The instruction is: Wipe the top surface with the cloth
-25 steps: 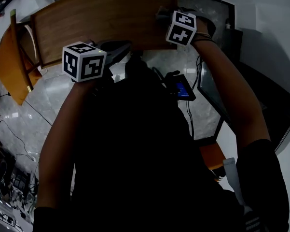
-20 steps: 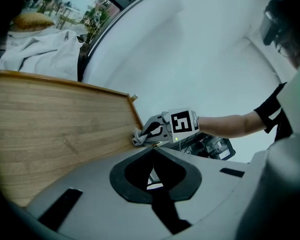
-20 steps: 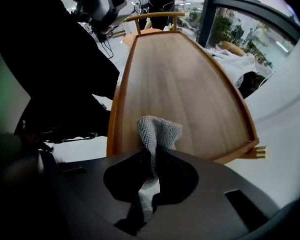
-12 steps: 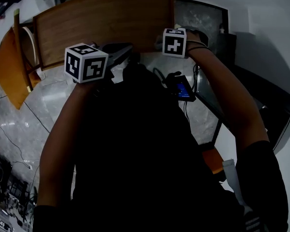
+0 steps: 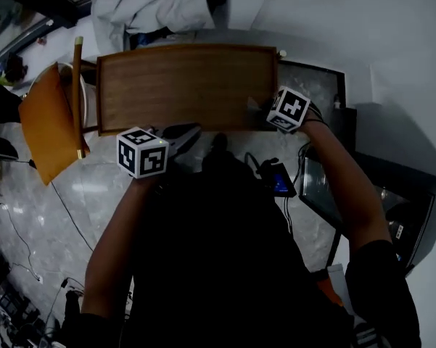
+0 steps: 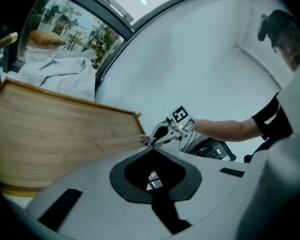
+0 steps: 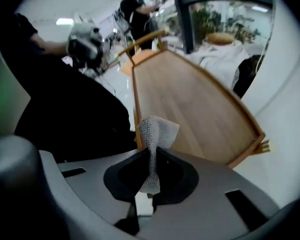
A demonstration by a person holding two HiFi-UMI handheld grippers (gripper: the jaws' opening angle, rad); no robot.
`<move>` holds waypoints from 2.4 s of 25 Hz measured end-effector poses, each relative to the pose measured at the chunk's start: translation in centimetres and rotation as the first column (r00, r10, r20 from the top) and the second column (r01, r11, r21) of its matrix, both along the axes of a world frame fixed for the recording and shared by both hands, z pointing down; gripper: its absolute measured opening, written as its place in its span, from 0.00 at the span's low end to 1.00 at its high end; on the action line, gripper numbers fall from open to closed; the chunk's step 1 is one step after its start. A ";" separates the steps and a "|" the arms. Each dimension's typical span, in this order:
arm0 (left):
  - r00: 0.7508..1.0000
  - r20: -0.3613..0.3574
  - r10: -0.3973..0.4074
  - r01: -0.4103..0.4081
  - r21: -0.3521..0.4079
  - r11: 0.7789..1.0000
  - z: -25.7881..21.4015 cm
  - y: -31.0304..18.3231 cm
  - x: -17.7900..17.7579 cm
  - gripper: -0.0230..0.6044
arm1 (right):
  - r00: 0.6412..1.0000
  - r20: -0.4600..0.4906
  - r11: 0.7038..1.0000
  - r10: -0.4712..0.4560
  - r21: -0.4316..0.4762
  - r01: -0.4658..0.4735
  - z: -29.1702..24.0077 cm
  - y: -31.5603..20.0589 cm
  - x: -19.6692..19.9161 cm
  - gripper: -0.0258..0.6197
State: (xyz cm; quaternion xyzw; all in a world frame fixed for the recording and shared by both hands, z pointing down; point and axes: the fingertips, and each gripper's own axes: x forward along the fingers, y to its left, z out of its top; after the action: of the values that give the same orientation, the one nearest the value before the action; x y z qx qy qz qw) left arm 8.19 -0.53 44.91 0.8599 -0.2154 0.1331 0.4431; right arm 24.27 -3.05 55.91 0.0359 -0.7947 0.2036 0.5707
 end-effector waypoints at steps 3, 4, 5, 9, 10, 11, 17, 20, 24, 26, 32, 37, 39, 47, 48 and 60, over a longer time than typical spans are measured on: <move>0.995 -0.088 -0.050 0.058 0.096 0.994 -2.3 0.4 -2.1 0.06 | 0.956 0.285 0.989 0.071 0.104 -0.104 -7.5 0.2 -5.8 0.09; 0.989 -0.132 -0.064 0.081 0.128 0.988 -3.5 0.5 -2.7 0.06 | 0.922 0.378 0.982 0.086 0.122 -0.142 -10.3 0.7 -7.9 0.09; 0.982 -0.175 -0.070 0.098 0.156 0.983 -4.8 0.8 -3.4 0.06 | 0.880 0.463 0.974 0.103 0.134 -0.184 -13.0 1.4 -9.8 0.09; 0.951 -0.307 -0.037 0.132 0.295 0.947 -11.2 2.4 -6.9 0.06 | 0.650 0.748 0.920 0.132 0.152 -0.362 -23.7 3.7 -15.7 0.09; 0.942 -0.335 -0.021 0.141 0.340 0.930 -13.0 2.8 -8.1 0.06 | 0.565 0.813 0.904 0.140 0.129 -0.409 -26.3 4.2 -16.8 0.09; 0.934 -0.358 -0.006 0.152 0.381 0.912 -14.7 3.4 -9.3 0.06 | 0.469 0.869 0.887 0.158 0.084 -0.454 -28.8 5.0 -17.8 0.09; 0.914 -0.399 0.074 0.164 0.530 0.832 -21.9 9.7 -17.0 0.06 | 0.030 0.988 0.808 0.151 -0.106 -0.579 -37.4 12.9 -19.5 0.09; 0.906 -0.405 0.121 0.127 0.535 0.835 -23.6 12.3 -19.0 0.06 | 0.008 0.994 0.781 0.111 -0.082 -0.619 -38.6 16.8 -19.3 0.09; 0.916 -0.353 0.191 0.057 0.587 0.808 -24.6 14.6 -18.7 0.06 | -0.046 0.991 0.783 0.125 -0.127 -0.609 -38.9 20.0 -19.4 0.09; 0.919 -0.332 0.212 0.037 0.608 0.793 -25.2 16.0 -18.1 0.06 | -0.059 0.989 0.803 0.136 -0.144 -0.579 -38.7 21.5 -20.5 0.09; 0.925 -0.305 0.227 0.030 0.654 0.756 -27.1 20.8 -15.6 0.06 | -0.079 0.992 0.833 0.099 -0.126 -0.539 -40.0 24.0 -20.4 0.10; 0.933 -0.302 0.197 0.033 0.616 0.787 -26.4 25.7 -13.8 0.06 | 0.005 0.999 0.875 0.043 -0.035 -0.484 -40.8 27.4 -19.4 0.09; 0.920 -0.356 0.163 0.069 0.558 0.827 -26.2 27.8 -13.2 0.06 | 0.033 0.999 0.895 0.036 -0.018 -0.446 -40.1 29.8 -19.8 0.10; 0.898 -0.396 0.191 -0.006 0.423 0.906 -24.5 35.9 -9.3 0.06 | 0.146 0.988 0.928 0.049 0.009 -0.372 -36.0 36.4 -20.6 0.09; 0.886 -0.417 0.204 -0.015 0.413 0.911 -24.7 36.4 -9.1 0.06 | 0.163 0.985 0.922 0.054 0.013 -0.387 -35.8 36.6 -20.6 0.10; 0.862 -0.480 0.161 0.069 0.427 0.902 -23.9 35.2 -14.0 0.06 | 0.298 0.952 0.803 0.065 0.127 -0.582 -35.9 36.9 -21.7 0.09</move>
State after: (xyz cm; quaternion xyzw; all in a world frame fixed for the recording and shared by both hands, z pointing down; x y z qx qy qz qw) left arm -5.82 34.66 21.01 0.9455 -0.0950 -0.1361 0.2800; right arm 2.56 33.89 19.97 0.2148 -0.9689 0.1113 -0.0512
